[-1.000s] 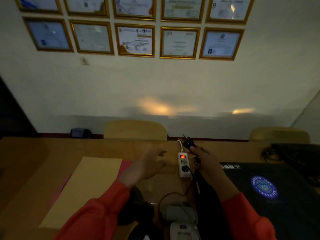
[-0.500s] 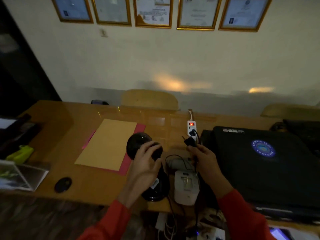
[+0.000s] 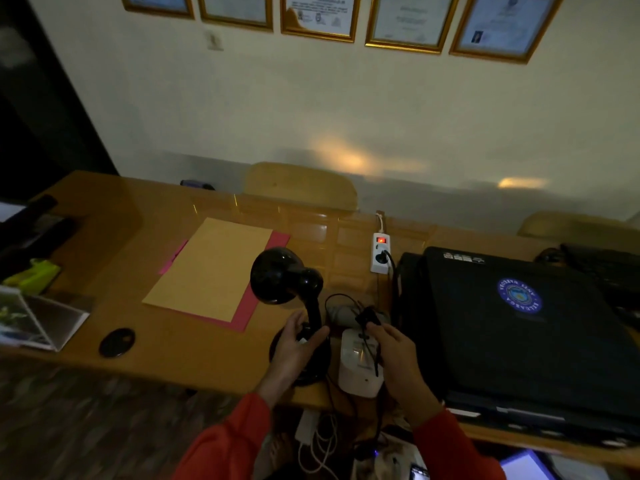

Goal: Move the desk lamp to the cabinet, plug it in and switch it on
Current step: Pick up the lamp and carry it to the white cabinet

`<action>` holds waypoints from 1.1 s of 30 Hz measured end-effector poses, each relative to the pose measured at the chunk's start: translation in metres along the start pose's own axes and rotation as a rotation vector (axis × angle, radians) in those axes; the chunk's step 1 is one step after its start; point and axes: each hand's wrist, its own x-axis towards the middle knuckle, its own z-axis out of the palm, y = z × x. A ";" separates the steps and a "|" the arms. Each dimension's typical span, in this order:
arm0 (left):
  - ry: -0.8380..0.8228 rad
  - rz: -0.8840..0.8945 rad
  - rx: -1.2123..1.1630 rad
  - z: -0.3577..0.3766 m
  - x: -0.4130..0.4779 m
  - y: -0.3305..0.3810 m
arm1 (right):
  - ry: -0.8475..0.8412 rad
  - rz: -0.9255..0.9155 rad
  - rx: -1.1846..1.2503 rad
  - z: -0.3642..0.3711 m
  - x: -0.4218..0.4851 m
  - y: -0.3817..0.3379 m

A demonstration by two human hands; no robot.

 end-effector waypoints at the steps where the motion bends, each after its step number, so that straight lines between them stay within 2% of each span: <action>1: 0.007 0.024 -0.056 0.006 0.007 0.005 | 0.004 -0.009 -0.003 -0.002 0.001 -0.001; 5: 0.046 0.145 -0.227 0.023 0.021 0.021 | 0.032 -0.073 -0.039 -0.010 0.003 -0.003; 9: 0.019 0.245 -0.236 0.026 0.015 0.019 | 0.036 -0.040 -0.018 -0.020 0.004 -0.005; 14: 0.017 0.269 -0.294 0.018 0.024 0.027 | -0.018 -0.028 -0.020 -0.027 0.006 -0.009; 17: 0.059 0.270 -0.333 0.005 0.021 0.028 | -0.068 -0.104 -0.025 -0.024 0.004 -0.017; 22: 0.010 0.274 -0.426 -0.021 0.012 0.036 | -0.156 -0.249 0.061 -0.011 0.000 -0.037; 24: 0.106 0.312 -0.427 -0.057 -0.011 0.042 | -0.256 -0.248 0.067 0.016 -0.021 -0.046; 28: 0.063 0.392 -0.358 -0.080 -0.023 0.064 | -0.277 -0.324 0.070 0.031 -0.030 -0.067; 31: 0.095 0.455 -0.324 -0.110 -0.052 0.082 | -0.353 -0.360 0.028 0.058 -0.046 -0.077; 33: 0.129 0.483 -0.290 -0.134 -0.071 0.090 | -0.420 -0.373 0.086 0.082 -0.058 -0.084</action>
